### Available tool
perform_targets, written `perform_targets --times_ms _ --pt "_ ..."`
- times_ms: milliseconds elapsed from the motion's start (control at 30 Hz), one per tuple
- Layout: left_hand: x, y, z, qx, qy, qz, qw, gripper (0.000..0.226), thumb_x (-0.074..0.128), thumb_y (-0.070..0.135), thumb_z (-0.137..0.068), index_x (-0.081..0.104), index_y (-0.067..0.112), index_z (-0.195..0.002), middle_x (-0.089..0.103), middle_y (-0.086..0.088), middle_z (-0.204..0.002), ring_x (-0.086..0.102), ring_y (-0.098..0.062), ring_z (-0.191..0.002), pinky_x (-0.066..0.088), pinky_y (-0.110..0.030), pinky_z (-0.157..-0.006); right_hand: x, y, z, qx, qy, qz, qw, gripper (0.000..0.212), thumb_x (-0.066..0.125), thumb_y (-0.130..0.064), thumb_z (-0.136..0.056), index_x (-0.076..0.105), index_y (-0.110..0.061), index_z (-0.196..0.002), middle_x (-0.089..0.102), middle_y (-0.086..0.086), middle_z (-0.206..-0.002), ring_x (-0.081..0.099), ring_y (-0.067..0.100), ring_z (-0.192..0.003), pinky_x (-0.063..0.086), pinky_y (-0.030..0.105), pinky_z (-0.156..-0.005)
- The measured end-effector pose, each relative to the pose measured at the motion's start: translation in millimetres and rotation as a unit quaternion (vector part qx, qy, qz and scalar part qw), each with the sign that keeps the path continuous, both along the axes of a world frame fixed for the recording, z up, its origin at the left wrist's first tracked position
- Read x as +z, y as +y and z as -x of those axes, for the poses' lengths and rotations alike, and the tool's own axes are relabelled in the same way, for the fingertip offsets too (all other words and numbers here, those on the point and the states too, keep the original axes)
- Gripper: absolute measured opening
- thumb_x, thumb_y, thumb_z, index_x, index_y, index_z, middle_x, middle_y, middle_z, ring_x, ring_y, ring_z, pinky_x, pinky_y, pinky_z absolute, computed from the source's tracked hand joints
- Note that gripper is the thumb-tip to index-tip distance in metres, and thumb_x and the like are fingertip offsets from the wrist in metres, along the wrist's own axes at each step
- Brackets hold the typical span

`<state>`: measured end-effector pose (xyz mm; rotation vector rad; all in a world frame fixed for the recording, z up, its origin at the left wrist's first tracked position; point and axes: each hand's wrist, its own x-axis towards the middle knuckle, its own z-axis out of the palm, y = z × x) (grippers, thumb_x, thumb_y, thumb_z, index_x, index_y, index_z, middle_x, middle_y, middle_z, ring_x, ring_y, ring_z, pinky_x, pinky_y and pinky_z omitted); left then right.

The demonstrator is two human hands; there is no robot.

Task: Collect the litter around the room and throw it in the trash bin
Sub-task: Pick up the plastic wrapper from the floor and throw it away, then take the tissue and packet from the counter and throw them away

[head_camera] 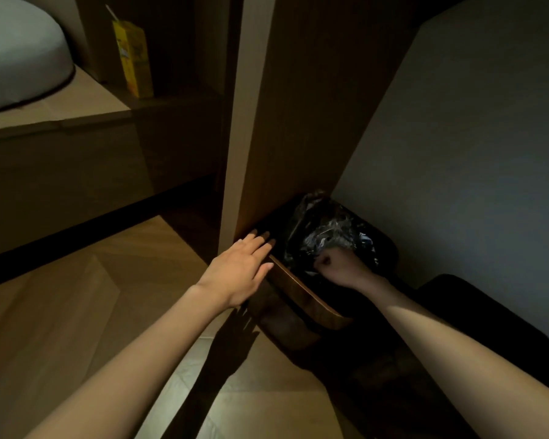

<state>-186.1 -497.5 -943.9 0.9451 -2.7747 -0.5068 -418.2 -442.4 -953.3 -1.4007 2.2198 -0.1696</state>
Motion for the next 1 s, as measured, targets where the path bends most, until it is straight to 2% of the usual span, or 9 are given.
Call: perform_targets --times_ms 133,267,400,567,667,733,900,1000 --pt "30.5 19.8 -12.9 0.029 -0.035 -0.028 0.999 0.053 0.030 0.036 -0.101 0.015 0.024 -0.150 0.015 0.004 -0.158 0.006 -0.014 -0.146 0.010 -0.032 -0.118 42.3 25.3 -26.8 -0.035 -0.017 0.045 0.998 0.015 0.056 -0.022 -0.092 0.070 -0.018 -0.097 0.070 0.002 -0.102 0.064 0.020 -0.098 0.051 0.033 -0.085" --pt "84.5 40.1 -30.7 0.074 -0.049 -0.053 0.995 0.053 0.030 0.035 -0.100 0.015 0.026 -0.150 0.020 0.003 -0.157 0.012 -0.017 -0.146 0.016 -0.036 -0.118 95.0 43.9 -64.9 -0.050 -0.055 0.071 0.995 0.016 0.054 -0.021 -0.093 0.065 -0.022 -0.105 0.068 0.000 -0.103 0.063 0.016 -0.097 0.048 0.027 -0.084" --pt "147.3 60.5 -58.4 0.123 -0.055 -0.057 0.989 0.050 0.034 0.033 -0.099 0.023 0.025 -0.148 0.033 0.001 -0.150 0.027 -0.016 -0.141 0.024 -0.033 -0.115 158.2 60.4 -105.2 -0.019 -0.105 0.040 0.994 0.020 0.054 -0.025 -0.094 0.063 -0.027 -0.112 0.066 -0.006 -0.107 0.062 0.012 -0.100 0.050 0.028 -0.086" --pt "238.9 87.9 -94.8 0.193 -0.038 -0.089 0.976 0.048 0.037 0.031 -0.098 0.029 0.024 -0.146 0.041 -0.001 -0.146 0.035 -0.017 -0.135 0.032 -0.033 -0.110 248.6 75.3 -155.3 0.044 -0.141 0.027 0.989 0.023 0.053 -0.023 -0.096 0.063 -0.025 -0.116 0.066 -0.006 -0.110 0.057 0.003 -0.094 0.042 0.018 -0.078" --pt "309.3 107.5 -115.1 0.250 0.005 -0.112 0.962 0.045 0.039 0.027 -0.098 0.036 0.024 -0.143 0.045 -0.001 -0.141 0.041 -0.018 -0.129 0.037 -0.033 -0.104 316.8 80.3 -178.7 0.081 -0.142 0.024 0.986 0.024 0.052 -0.022 -0.096 0.063 -0.023 -0.116 0.066 -0.004 -0.116 0.059 0.010 -0.105 0.043 0.020 -0.085" --pt "357.4 119.3 -127.2 0.271 0.029 -0.105 0.956 0.044 0.040 0.026 -0.098 0.038 0.025 -0.142 0.045 0.001 -0.141 0.041 -0.017 -0.129 0.037 -0.033 -0.103 365.6 83.3 -189.7 0.100 -0.143 0.035 0.984 0.025 0.053 -0.021 -0.095 0.063 -0.021 -0.118 0.065 -0.003 -0.118 0.059 0.012 -0.109 0.042 0.020 -0.086" --pt "470.5 134.9 -151.6 0.297 0.058 -0.058 0.951 0.043 0.041 0.026 -0.098 0.038 0.025 -0.141 0.046 0.002 -0.141 0.040 -0.015 -0.131 0.036 -0.033 -0.105 479.7 97.3 -205.1 0.133 -0.126 0.086 0.979 0.025 0.053 -0.023 -0.096 0.061 -0.024 -0.119 0.065 -0.006 -0.115 0.059 0.007 -0.096 0.044 0.020 -0.079" --pt "531.2 138.6 -162.3 0.296 0.075 -0.022 0.952 0.044 0.042 0.027 -0.098 0.039 0.025 -0.141 0.047 0.002 -0.140 0.042 -0.014 -0.129 0.037 -0.031 -0.104 537.4 108.1 -206.3 0.129 -0.119 0.105 0.979 0.025 0.052 -0.023 -0.097 0.059 -0.025 -0.120 0.064 -0.008 -0.117 0.060 0.008 -0.100 0.048 0.022 -0.081"
